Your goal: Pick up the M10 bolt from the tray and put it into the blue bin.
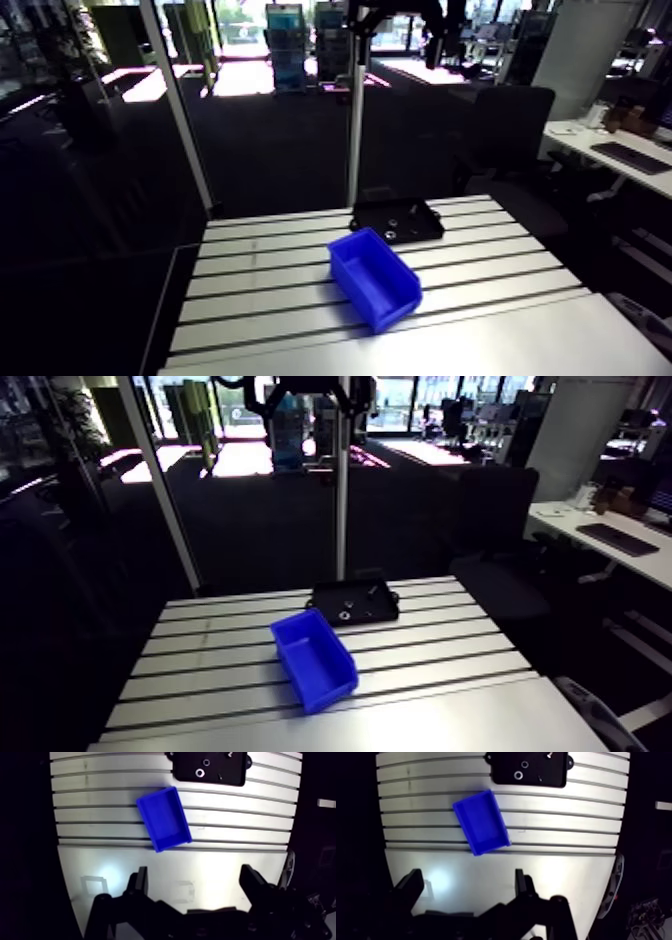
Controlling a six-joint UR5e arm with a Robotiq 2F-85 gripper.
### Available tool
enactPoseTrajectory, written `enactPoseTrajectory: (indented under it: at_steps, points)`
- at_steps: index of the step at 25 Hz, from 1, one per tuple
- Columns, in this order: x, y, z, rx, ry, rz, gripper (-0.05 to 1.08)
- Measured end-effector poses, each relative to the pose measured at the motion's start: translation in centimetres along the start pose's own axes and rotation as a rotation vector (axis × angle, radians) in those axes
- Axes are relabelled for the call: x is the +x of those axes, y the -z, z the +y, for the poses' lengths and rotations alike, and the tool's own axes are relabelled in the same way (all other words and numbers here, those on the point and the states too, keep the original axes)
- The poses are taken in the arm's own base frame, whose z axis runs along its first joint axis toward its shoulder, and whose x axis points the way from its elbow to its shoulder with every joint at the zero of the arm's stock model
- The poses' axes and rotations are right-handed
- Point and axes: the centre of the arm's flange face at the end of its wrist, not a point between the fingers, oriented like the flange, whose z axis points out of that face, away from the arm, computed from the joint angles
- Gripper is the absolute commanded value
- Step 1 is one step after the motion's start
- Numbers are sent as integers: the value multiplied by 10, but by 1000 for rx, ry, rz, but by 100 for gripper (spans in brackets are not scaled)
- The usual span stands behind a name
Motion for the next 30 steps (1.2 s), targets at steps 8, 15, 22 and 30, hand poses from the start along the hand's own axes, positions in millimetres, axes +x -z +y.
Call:
enactPoseTrajectory:
  at_steps: [8,15,22,30]
  points:
    - [-4,25,-29,3,-112,27,1]
    - [-6,30,-34,6,-130,34,1]
    - [-6,31,-34,7,-131,37,1]
    - [-1,27,-28,6,-170,37,1]
